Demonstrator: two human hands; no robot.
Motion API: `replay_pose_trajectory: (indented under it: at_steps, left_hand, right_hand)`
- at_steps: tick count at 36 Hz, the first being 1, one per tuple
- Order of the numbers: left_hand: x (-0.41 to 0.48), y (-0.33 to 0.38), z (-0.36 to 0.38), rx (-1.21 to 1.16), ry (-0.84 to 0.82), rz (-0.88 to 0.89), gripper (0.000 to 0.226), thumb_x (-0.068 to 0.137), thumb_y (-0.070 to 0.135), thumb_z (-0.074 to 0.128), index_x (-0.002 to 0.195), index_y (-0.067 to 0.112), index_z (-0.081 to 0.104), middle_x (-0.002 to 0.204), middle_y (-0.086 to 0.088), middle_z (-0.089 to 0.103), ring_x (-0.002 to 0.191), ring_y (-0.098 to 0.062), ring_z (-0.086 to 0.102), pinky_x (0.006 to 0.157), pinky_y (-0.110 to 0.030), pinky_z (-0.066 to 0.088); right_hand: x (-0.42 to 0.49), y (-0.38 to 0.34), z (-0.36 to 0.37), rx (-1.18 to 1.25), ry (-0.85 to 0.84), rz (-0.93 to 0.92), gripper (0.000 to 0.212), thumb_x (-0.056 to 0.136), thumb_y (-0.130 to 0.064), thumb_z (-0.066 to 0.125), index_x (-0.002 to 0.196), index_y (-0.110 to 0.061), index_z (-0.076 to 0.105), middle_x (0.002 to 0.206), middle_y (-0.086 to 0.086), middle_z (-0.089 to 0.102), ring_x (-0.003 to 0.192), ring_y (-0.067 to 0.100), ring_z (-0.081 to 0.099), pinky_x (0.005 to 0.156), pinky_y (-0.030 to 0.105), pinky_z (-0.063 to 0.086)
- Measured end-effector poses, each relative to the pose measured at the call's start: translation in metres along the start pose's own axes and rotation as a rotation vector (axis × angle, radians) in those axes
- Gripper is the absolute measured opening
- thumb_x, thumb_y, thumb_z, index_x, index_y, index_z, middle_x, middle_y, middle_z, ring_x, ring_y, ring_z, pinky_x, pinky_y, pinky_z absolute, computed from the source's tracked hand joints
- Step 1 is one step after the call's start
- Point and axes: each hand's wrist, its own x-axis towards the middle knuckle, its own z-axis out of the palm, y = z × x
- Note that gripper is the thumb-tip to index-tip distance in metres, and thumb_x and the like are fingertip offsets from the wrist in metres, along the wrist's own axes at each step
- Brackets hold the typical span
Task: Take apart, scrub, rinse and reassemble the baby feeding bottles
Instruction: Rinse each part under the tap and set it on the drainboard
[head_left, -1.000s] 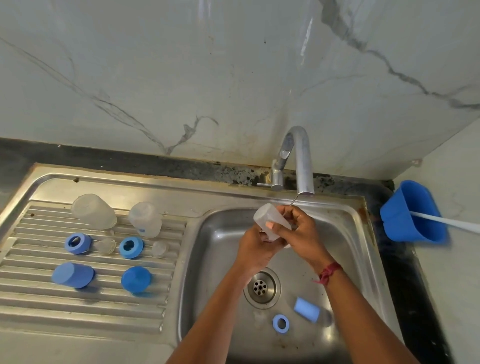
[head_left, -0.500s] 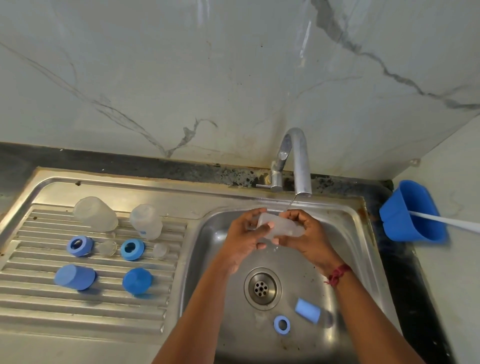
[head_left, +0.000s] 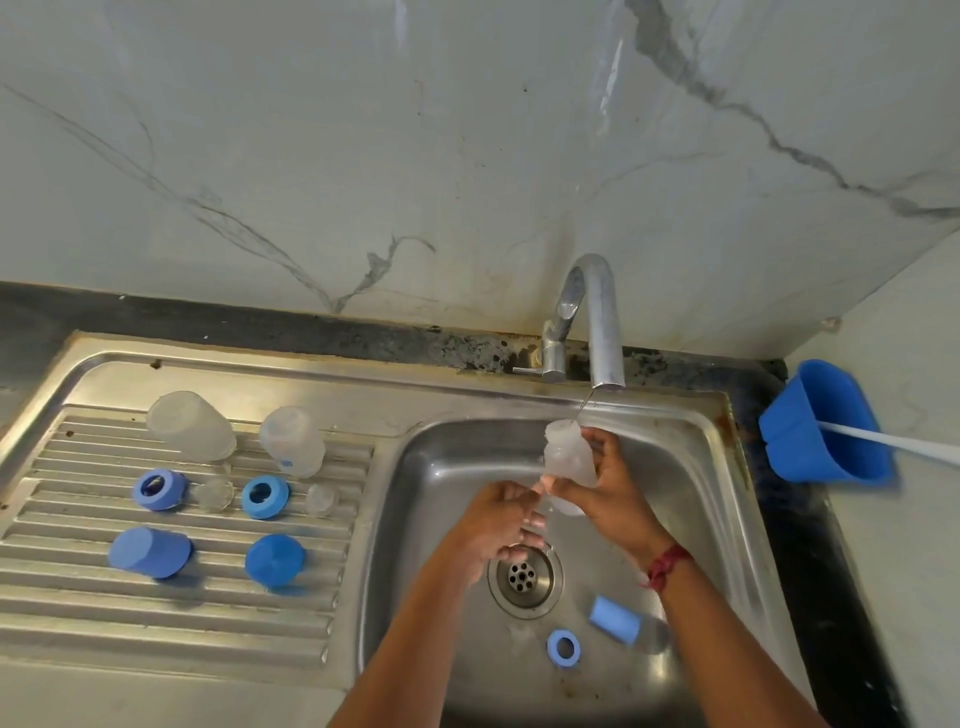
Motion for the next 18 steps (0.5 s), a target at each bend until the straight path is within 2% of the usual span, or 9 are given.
replay_pose_trajectory:
  at_steps: [3, 5, 10, 14, 16, 18]
  left_hand:
    - [0.007, -0.002, -0.008, -0.096, 0.205, 0.044, 0.011, 0.102, 0.024, 0.054, 0.11, 0.019, 0.059, 0.11, -0.009, 0.069, 0.092, -0.017, 0.068, 0.071, -0.028, 0.052]
    - [0.009, 0.001, -0.01, -0.147, 0.264, 0.076, 0.013, 0.101, 0.022, 0.055, 0.112, 0.018, 0.06, 0.107, -0.006, 0.07, 0.094, -0.018, 0.069, 0.071, -0.028, 0.052]
    - [0.011, 0.011, -0.012, -0.222, 0.297, 0.137, 0.007, 0.098, 0.019, 0.058, 0.104, 0.02, 0.062, 0.102, -0.005, 0.072, 0.087, -0.017, 0.069, 0.074, -0.03, 0.051]
    - [0.012, 0.014, -0.012, -0.32, 0.32, 0.2, 0.017, 0.094, 0.019, 0.065, 0.11, 0.015, 0.063, 0.097, -0.004, 0.071, 0.08, -0.014, 0.067, 0.067, -0.027, 0.049]
    - [0.014, 0.015, -0.012, -0.334, 0.33, 0.226, 0.018, 0.092, 0.02, 0.067, 0.109, 0.015, 0.063, 0.099, -0.006, 0.072, 0.08, -0.012, 0.066, 0.066, -0.027, 0.048]
    - [0.015, 0.016, -0.012, -0.358, 0.341, 0.246, 0.017, 0.092, 0.019, 0.068, 0.108, 0.015, 0.063, 0.096, -0.005, 0.071, 0.081, -0.013, 0.065, 0.067, -0.027, 0.049]
  right_hand:
    - [-0.002, 0.0, -0.006, -0.197, 0.016, -0.08, 0.063, 0.07, -0.017, 0.088, 0.115, -0.034, 0.047, 0.121, -0.008, 0.054, 0.108, 0.013, 0.057, 0.084, 0.029, 0.055]
    - [-0.001, 0.001, -0.007, -0.29, 0.021, -0.175, 0.062, 0.067, -0.007, 0.088, 0.114, -0.028, 0.053, 0.121, -0.007, 0.053, 0.11, 0.012, 0.054, 0.088, 0.028, 0.052]
    - [0.004, 0.011, -0.007, -0.209, 0.133, -0.214, 0.066, 0.064, -0.004, 0.089, 0.114, -0.03, 0.054, 0.123, -0.004, 0.058, 0.115, 0.009, 0.053, 0.095, 0.023, 0.043]
    - [0.002, 0.009, 0.004, -0.183, 0.183, -0.202, 0.065, 0.065, -0.005, 0.089, 0.115, -0.025, 0.054, 0.116, -0.014, 0.062, 0.104, -0.001, 0.057, 0.084, 0.013, 0.043]
    - [0.003, 0.005, 0.008, -0.127, 0.263, -0.178, 0.067, 0.066, -0.008, 0.089, 0.118, -0.027, 0.051, 0.115, -0.017, 0.059, 0.103, -0.002, 0.056, 0.082, 0.013, 0.045]
    - [0.005, 0.0, 0.01, -0.147, 0.26, -0.174, 0.068, 0.067, -0.007, 0.089, 0.118, -0.028, 0.049, 0.112, -0.02, 0.058, 0.101, -0.005, 0.055, 0.08, 0.011, 0.046]
